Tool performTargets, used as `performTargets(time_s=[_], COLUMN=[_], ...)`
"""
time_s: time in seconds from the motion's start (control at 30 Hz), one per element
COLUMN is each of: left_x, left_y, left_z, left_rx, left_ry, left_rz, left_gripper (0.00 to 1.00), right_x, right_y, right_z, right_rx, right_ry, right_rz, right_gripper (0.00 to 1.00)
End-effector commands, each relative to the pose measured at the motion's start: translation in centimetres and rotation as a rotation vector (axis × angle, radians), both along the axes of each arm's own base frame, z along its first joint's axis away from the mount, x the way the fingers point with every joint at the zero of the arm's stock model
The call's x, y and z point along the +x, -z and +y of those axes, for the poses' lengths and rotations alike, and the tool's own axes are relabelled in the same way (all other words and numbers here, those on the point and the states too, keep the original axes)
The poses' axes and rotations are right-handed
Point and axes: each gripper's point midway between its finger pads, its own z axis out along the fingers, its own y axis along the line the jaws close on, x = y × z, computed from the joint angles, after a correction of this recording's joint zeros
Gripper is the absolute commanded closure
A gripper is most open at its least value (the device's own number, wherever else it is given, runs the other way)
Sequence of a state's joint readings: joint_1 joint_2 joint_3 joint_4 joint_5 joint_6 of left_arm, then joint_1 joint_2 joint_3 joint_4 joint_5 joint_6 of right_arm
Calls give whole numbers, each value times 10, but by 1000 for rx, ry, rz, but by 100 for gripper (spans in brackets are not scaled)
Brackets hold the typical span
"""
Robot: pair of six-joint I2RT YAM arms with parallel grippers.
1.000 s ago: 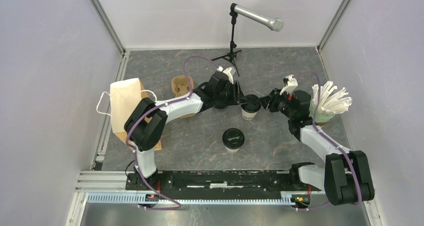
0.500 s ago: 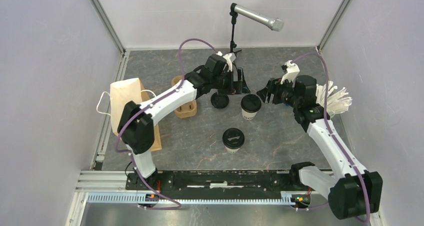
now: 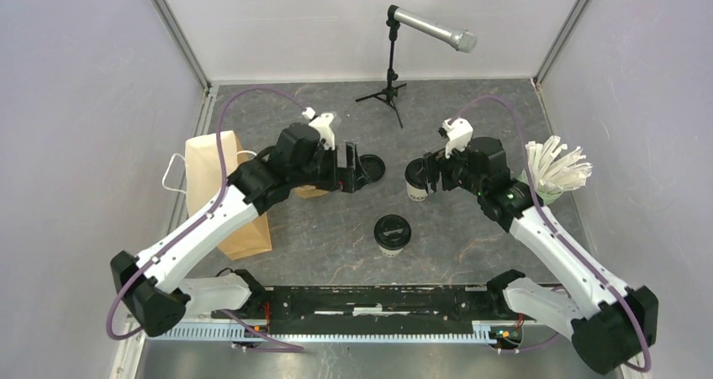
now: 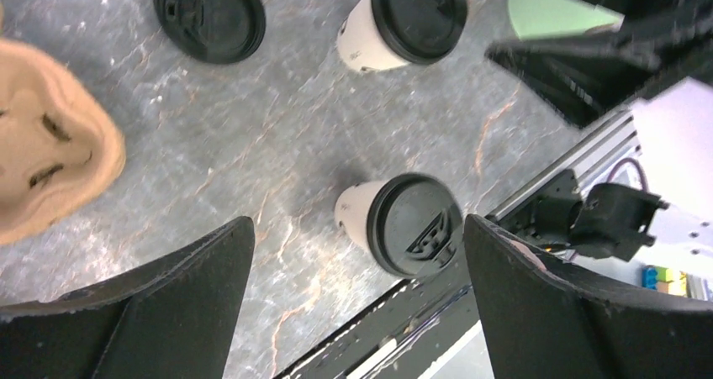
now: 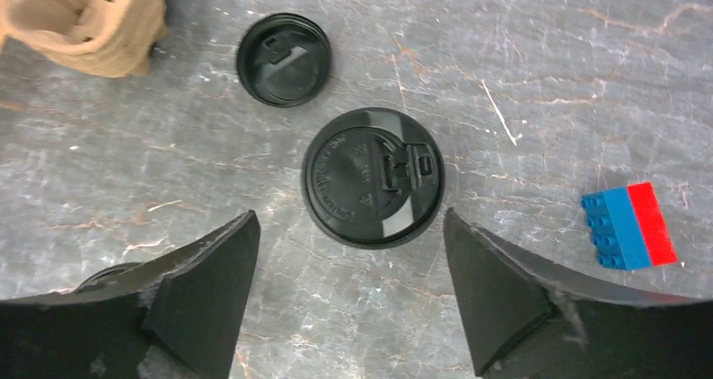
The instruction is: Pack the takeout coffee
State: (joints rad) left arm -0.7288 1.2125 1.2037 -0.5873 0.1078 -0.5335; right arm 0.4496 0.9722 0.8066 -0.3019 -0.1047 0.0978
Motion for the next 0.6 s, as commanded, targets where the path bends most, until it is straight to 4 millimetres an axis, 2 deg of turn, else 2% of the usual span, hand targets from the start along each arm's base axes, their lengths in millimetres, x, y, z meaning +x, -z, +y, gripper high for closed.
performTargets(time_s=[0.0, 0.07, 0.17, 0.27, 0.37, 0.47, 0.57], left_x=[-5, -1, 11, 30, 52, 69, 83], left_y=[19, 17, 12, 18, 35, 54, 68], left_z=[20, 12, -12, -34, -56, -80, -102], left_rx=[45, -6, -65, -76, -77, -82, -117], left_ry=[-23, -22, 22, 32, 31, 53, 69], left_rz=[-52, -74, -81, -63, -38, 4, 32], left_gripper=[0, 0, 2, 13, 19, 23, 27], right_x=[31, 39, 53, 62, 64, 62, 63], right_y=[-17, -17, -10, 0, 10, 18, 31], right_z=[-4, 0, -2, -13, -16, -11, -14], right_rx=[-47, -28, -37, 30, 115, 165, 196], right_ry=[60, 70, 75, 64, 36, -39, -68], right_rz=[-82, -93, -46, 32, 76, 111, 175], right_gripper=[20, 26, 26, 29, 35, 35, 37])
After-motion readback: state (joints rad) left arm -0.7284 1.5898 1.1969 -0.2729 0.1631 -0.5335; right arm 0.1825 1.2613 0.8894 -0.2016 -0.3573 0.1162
